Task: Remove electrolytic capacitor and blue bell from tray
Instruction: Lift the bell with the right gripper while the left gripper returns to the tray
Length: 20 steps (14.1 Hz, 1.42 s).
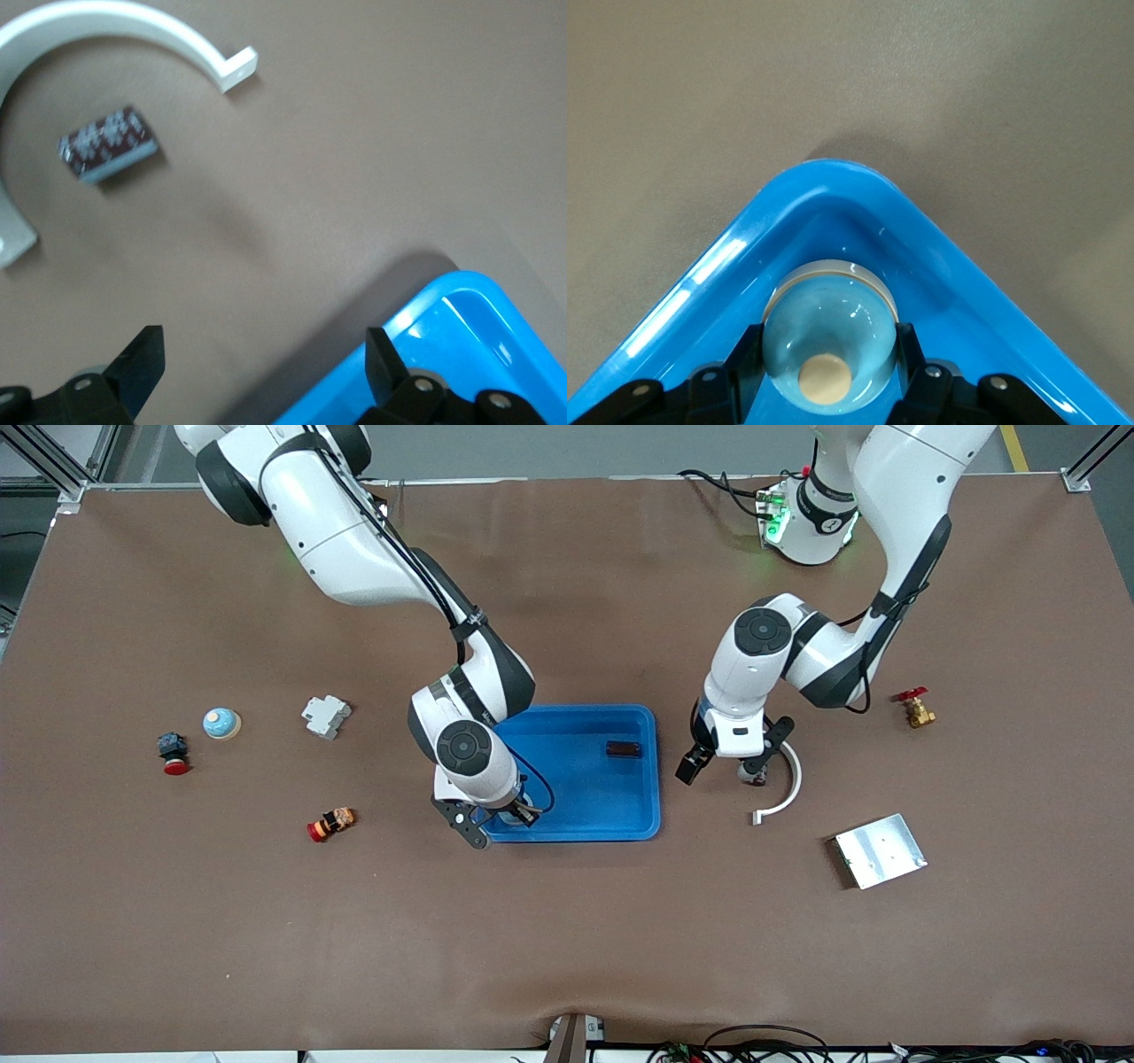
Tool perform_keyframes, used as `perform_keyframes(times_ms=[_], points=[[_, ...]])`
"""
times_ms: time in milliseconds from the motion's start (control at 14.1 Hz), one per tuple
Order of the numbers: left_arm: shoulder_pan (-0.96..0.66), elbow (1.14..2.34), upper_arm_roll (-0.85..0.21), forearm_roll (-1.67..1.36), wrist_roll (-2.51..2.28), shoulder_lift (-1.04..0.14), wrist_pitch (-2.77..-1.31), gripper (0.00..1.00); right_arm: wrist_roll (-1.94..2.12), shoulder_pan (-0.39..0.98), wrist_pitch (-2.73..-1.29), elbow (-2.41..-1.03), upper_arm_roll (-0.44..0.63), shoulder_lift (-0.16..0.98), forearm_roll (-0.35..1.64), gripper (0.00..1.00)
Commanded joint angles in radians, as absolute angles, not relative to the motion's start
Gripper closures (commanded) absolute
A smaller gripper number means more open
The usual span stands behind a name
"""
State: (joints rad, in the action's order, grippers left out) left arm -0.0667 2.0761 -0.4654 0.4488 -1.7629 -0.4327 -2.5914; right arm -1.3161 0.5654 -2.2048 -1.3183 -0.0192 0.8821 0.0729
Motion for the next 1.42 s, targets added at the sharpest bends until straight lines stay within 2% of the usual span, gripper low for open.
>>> perform_keyframes(times_ms=[0, 71, 213, 355, 567, 780, 922, 1134, 1347], points=[[-0.096, 1.999, -0.485, 0.434, -1.897, -0.477, -2.493, 0.00, -1.266, 0.526, -2.132, -1.315, -0.044, 0.829, 0.060, 0.84], [-0.106, 1.982, -0.489, 0.433, -1.932, -0.486, -2.467, 0.00, -1.231, 0.491, -2.116, -1.315, -0.073, 0.804, 0.063, 0.86], [-0.141, 1.947, -0.492, 0.379, -1.980, -0.520, -2.447, 0.00, -1.108, 0.428, -2.048, -1.325, -0.098, 0.746, 0.071, 0.96], [-0.178, 1.921, -0.489, 0.324, -2.008, -0.537, -2.421, 0.00, -0.981, 0.356, -1.965, -1.344, -0.100, 0.704, 0.097, 0.98], [-0.196, 1.864, -0.488, 0.313, -2.141, -0.572, -2.387, 0.00, -0.687, 0.238, -1.962, -1.523, -0.098, 0.573, 0.098, 1.00], [-0.229, 1.778, -0.488, 0.311, -2.278, -0.641, -2.378, 0.00, -0.440, 0.126, -1.963, -1.664, -0.091, 0.486, 0.098, 1.00], [-0.250, 1.758, -0.485, 0.311, -2.299, -0.660, -2.367, 0.00, -0.211, 0.017, -1.991, -1.764, -0.087, 0.442, 0.098, 1.00], [-0.264, 1.744, -0.483, 0.318, -2.322, -0.681, -2.367, 0.00, 0.010, -0.052, -2.071, -1.839, -0.031, 0.433, 0.097, 1.00], [-0.284, 1.713, -0.474, 0.340, -2.322, -0.729, -2.367, 0.00, 0.202, -0.078, -2.238, -1.916, 0.021, 0.445, 0.095, 1.00]])
